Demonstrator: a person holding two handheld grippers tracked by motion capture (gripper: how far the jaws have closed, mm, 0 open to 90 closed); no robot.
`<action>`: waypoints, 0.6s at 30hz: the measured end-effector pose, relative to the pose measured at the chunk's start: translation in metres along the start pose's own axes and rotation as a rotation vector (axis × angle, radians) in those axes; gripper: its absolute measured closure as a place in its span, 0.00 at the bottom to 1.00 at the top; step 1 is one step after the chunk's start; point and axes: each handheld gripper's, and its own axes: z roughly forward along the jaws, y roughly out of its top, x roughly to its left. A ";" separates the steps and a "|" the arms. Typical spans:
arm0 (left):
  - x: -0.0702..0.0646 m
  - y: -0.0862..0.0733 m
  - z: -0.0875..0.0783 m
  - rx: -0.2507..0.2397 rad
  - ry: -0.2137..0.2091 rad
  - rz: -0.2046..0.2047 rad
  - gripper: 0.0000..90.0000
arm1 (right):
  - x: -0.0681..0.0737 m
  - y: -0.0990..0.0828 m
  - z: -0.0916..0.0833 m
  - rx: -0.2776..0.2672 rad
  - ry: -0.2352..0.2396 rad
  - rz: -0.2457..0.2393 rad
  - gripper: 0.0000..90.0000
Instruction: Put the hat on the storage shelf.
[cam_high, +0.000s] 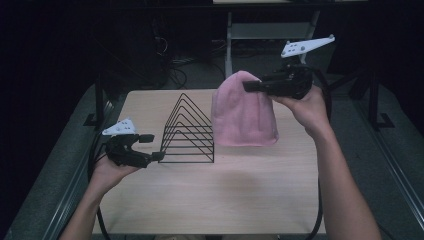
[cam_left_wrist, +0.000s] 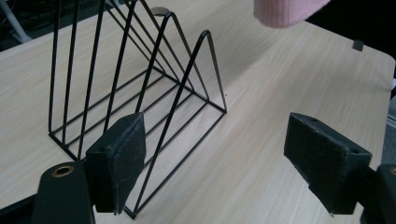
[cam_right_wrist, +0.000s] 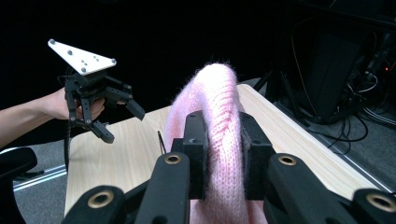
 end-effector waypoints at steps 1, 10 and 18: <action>0.000 0.001 0.000 -0.003 -0.002 0.002 0.24 | 0.001 0.001 0.001 0.003 0.001 -0.004 0.84; 0.002 0.014 -0.002 -0.014 -0.001 0.019 0.26 | 0.005 0.014 0.006 -0.001 0.012 -0.021 0.84; 0.006 0.028 0.000 -0.024 -0.039 0.038 0.28 | 0.012 0.028 0.013 -0.009 0.027 -0.043 0.84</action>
